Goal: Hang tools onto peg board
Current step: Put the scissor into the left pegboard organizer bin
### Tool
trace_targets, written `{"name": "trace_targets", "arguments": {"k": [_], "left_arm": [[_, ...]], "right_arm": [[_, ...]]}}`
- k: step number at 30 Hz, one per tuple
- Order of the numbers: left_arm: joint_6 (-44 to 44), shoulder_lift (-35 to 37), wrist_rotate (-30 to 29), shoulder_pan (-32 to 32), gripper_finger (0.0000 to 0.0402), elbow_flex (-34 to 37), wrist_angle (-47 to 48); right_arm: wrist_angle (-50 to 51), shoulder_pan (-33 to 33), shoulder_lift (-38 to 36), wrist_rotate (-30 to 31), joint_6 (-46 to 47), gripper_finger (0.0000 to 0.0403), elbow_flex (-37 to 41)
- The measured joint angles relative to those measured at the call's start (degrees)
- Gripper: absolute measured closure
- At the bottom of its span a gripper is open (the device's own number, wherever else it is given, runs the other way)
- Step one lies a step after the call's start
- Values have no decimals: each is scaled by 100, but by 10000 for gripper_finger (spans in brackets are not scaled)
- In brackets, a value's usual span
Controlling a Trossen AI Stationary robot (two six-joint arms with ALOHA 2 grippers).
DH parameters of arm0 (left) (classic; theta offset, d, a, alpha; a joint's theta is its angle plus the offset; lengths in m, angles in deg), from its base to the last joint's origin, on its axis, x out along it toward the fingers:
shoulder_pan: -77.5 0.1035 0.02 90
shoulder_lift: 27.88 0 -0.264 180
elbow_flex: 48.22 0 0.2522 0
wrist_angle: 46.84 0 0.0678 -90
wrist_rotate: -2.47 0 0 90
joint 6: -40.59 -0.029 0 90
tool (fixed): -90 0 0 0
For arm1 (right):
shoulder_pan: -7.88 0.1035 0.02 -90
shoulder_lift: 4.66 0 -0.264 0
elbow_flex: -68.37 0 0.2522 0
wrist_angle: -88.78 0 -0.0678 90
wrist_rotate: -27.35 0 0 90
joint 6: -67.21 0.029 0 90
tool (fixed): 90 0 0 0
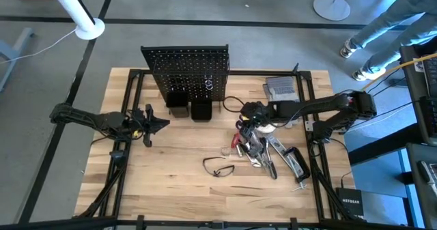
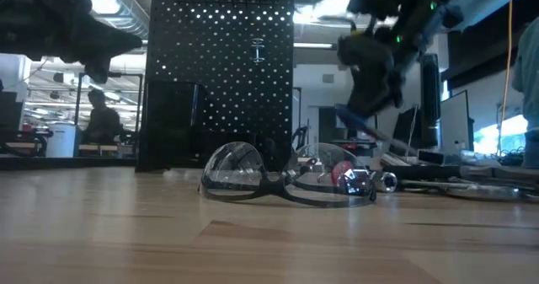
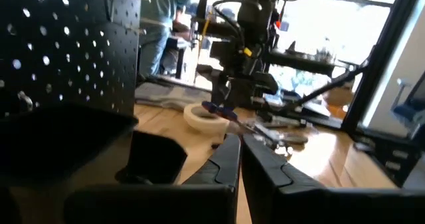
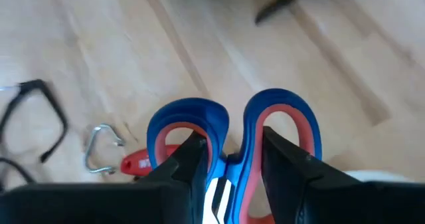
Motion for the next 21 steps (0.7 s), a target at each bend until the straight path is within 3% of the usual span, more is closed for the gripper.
{"name": "trace_targets", "arguments": {"k": [11,21], "left_arm": [[-278,-322,-111,-1,396,-707,172],[-600,-2040,-409,-1,396,-1537,188]], "right_arm": [[-48,-4,-578,660,-506,292,-272],[-897,-2,-1061,1273,-1064,292,-272]]}}
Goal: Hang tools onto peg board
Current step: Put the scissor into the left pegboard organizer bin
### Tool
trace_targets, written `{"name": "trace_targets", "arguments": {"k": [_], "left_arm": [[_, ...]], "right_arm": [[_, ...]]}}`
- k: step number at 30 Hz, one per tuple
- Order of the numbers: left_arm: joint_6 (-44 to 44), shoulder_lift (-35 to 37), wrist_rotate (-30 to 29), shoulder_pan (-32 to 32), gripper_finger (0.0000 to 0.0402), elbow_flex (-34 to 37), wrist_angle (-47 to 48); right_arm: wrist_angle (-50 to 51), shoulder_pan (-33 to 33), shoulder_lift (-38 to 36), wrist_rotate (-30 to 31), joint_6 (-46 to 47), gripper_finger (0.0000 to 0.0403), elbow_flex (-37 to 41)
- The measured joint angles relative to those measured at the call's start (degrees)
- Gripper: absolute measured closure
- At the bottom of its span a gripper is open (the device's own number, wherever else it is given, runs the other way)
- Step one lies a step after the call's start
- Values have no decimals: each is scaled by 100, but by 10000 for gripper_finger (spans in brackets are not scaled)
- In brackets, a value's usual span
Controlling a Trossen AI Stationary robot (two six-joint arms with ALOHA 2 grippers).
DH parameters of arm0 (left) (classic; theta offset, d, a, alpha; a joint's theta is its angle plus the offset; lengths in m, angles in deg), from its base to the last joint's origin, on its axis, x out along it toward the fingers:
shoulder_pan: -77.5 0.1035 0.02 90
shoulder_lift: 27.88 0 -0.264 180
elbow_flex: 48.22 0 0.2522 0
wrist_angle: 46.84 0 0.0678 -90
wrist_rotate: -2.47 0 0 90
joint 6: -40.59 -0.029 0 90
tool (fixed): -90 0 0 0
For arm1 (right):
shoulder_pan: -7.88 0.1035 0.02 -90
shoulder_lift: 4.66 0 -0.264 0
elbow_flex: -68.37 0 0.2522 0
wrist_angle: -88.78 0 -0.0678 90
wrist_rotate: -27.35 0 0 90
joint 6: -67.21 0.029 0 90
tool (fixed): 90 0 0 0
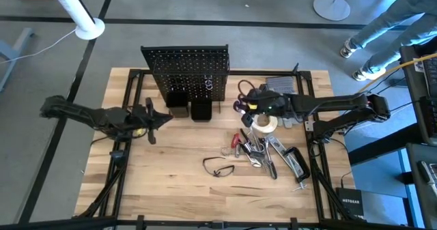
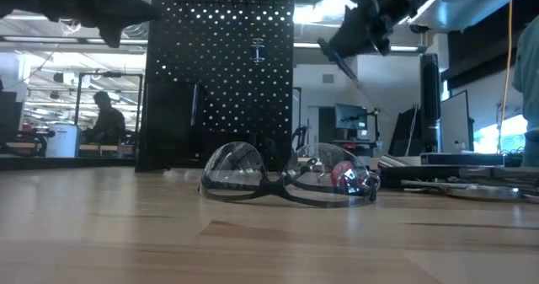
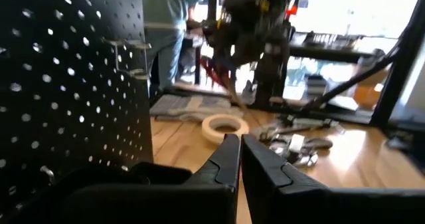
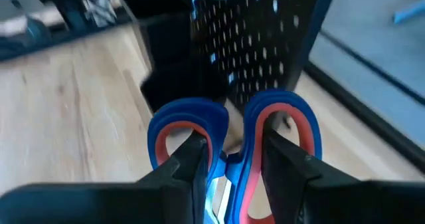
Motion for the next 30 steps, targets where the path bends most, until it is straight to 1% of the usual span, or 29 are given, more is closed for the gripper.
{"name": "trace_targets", "arguments": {"k": [5,10,14,17,20,23,25,27,30], "left_arm": [[16,-1075,-192,0,396,-493,-48],[107,-2122,-208,-2,396,-819,-233],[100,-2992,-217,-2,396,-923,-935],[64,-3621,-279,-2,396,-1000,-1643],[-35,-4225,-336,9,396,-1149,-2394],[-42,-4788,-326,69,396,-1336,-3011],[17,-5065,-304,104,396,-1446,-3213],[39,-5313,-292,170,396,-1574,-3369],[199,-5586,-287,271,385,-1775,-3321]], "right_arm": [[-846,4,-6,-39,-293,292,162],[-2257,4,-4,-169,-381,292,743],[-3685,117,96,-160,-430,292,1299],[-4473,250,245,-156,-480,292,1511],[-4792,392,460,-146,-582,292,1558],[-5234,556,725,-14,-743,292,1563],[-5543,620,873,-7,-817,292,1559],[-5641,659,989,-8,-882,292,1554],[-5829,691,1114,62,-900,292,1561]]}}
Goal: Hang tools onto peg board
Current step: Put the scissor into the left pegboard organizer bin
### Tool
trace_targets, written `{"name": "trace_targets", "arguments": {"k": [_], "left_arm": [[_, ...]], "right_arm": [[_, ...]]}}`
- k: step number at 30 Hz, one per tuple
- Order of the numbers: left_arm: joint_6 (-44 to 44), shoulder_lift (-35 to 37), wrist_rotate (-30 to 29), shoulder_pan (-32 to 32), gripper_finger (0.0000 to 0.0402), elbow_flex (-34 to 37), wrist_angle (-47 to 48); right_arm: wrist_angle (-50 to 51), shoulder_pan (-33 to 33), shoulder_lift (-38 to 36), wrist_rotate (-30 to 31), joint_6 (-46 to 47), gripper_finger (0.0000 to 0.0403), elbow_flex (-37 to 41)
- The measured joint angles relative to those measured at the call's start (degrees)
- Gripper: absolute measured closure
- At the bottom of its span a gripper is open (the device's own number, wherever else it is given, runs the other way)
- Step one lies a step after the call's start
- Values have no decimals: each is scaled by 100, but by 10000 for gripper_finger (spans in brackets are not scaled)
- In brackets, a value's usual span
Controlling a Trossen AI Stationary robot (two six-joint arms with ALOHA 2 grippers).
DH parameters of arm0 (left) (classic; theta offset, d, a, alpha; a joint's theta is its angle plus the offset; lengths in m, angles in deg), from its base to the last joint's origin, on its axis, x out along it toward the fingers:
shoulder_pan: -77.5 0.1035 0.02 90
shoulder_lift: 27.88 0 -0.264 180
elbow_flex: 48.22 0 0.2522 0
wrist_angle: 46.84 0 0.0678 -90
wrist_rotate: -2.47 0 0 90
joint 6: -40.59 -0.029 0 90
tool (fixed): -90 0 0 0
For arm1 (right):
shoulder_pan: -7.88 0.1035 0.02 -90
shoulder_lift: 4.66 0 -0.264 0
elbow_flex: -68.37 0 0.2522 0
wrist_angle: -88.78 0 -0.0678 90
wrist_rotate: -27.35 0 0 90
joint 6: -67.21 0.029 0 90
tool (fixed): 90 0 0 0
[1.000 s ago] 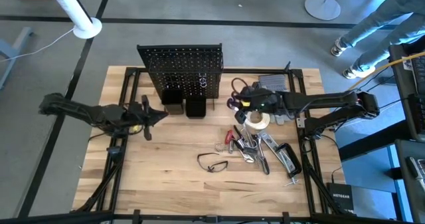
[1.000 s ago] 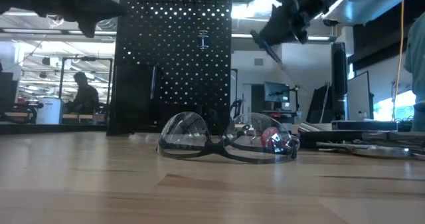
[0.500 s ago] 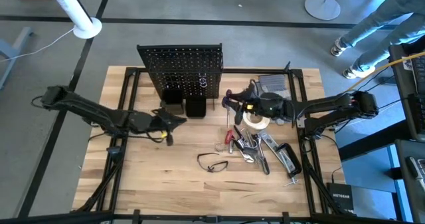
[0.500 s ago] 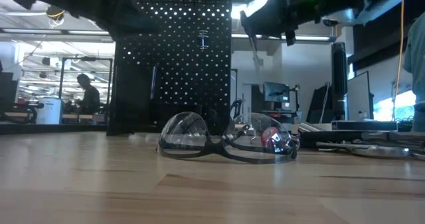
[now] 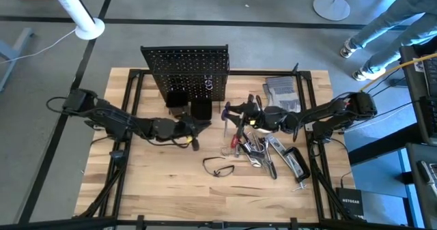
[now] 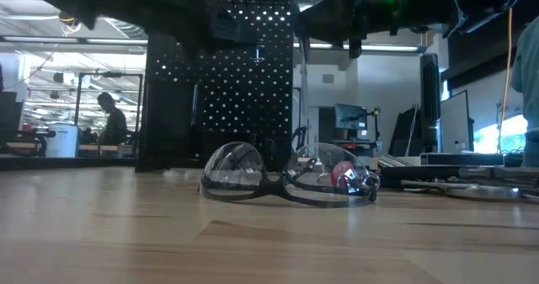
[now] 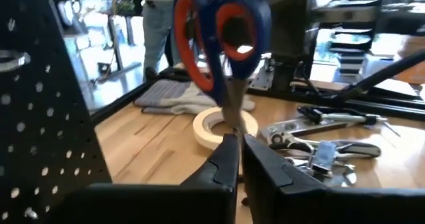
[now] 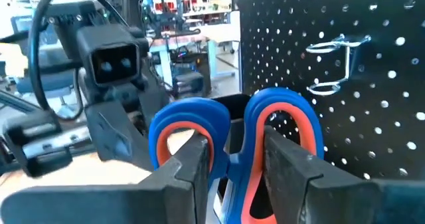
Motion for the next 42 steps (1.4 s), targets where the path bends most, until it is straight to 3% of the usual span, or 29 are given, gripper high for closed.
{"name": "trace_targets", "arguments": {"k": [11,18,22,30,33,39,42], "left_arm": [[767,-730,381,194,240,-674,-14],[1135,-1196,371,333,204,-973,3],[1499,-1366,371,491,204,-1086,-26],[1293,-1415,392,675,214,-1109,-78],[1274,-1415,395,673,251,-1111,-56],[923,-1413,345,593,370,-1111,4],[736,-1403,329,553,371,-1111,8]], "right_arm": [[-344,39,18,80,4,291,-4],[-404,39,18,83,4,291,-6],[-426,36,20,80,2,291,-9],[-600,38,407,46,8,291,-169],[-600,36,537,25,6,291,-302],[-498,39,544,59,-57,282,-332],[-437,39,498,13,-65,270,-332]]}}
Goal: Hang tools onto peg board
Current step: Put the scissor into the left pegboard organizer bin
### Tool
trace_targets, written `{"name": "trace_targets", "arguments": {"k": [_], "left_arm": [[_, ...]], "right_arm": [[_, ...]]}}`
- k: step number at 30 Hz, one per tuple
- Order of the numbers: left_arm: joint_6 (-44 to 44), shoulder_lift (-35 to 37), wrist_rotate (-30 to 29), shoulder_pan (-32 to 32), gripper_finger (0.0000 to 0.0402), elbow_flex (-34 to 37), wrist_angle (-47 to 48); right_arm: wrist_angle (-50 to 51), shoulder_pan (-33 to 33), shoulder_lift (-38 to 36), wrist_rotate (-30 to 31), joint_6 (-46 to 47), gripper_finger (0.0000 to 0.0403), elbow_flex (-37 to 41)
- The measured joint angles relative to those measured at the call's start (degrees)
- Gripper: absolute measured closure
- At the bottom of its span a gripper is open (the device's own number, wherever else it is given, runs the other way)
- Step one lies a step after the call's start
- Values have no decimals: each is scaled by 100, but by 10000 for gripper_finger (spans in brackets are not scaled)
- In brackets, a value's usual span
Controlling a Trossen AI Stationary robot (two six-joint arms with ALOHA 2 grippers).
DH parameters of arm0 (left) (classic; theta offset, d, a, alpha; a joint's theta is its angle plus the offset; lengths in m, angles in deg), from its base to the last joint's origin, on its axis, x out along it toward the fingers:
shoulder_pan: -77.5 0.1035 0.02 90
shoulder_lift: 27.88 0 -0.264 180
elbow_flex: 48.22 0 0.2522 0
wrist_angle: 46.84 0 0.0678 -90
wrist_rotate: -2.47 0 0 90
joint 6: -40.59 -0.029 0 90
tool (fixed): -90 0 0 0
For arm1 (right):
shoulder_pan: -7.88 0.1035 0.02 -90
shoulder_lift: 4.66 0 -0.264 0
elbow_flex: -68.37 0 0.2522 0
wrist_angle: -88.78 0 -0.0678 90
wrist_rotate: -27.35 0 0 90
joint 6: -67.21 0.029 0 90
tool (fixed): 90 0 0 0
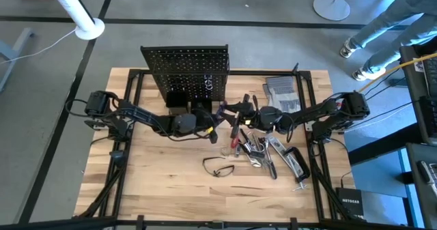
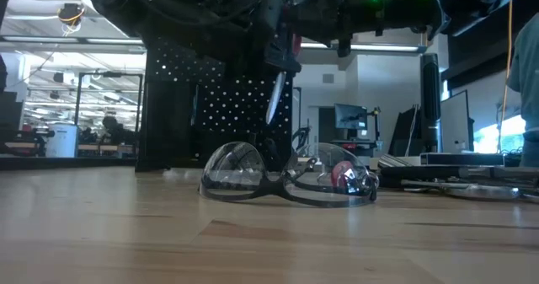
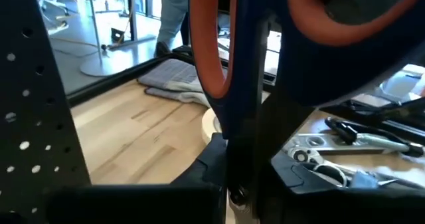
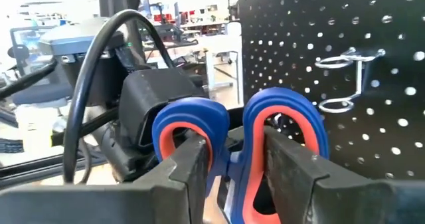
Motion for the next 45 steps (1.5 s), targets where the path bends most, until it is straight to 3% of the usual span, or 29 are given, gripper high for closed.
{"name": "trace_targets", "arguments": {"k": [10,15,18,22,27,33,41,45], "left_arm": [[-663,726,111,-214,373,4,1323],[-1097,1226,935,-234,375,15,1930],[-1288,1337,1570,-214,375,48,1907],[-1234,1338,2279,-91,376,52,1925],[-1162,1326,2438,-68,376,52,1929],[-1054,1326,2465,-73,377,52,1956],[-993,1326,2403,-71,382,52,1921],[-1064,1326,2248,-65,348,52,1898]], "right_arm": [[2069,2,-1347,-1029,80,208,-4],[3286,-22,-2062,-1106,66,174,-3],[3046,-22,-2075,-1355,-116,162,65],[2060,-20,-1529,-2048,-325,160,136],[901,-20,-757,-2639,-511,161,131],[255,-20,-435,-2705,-667,209,127],[333,-20,-386,-2651,-883,361,131],[351,-17,-400,-2394,-1008,362,131]]}}
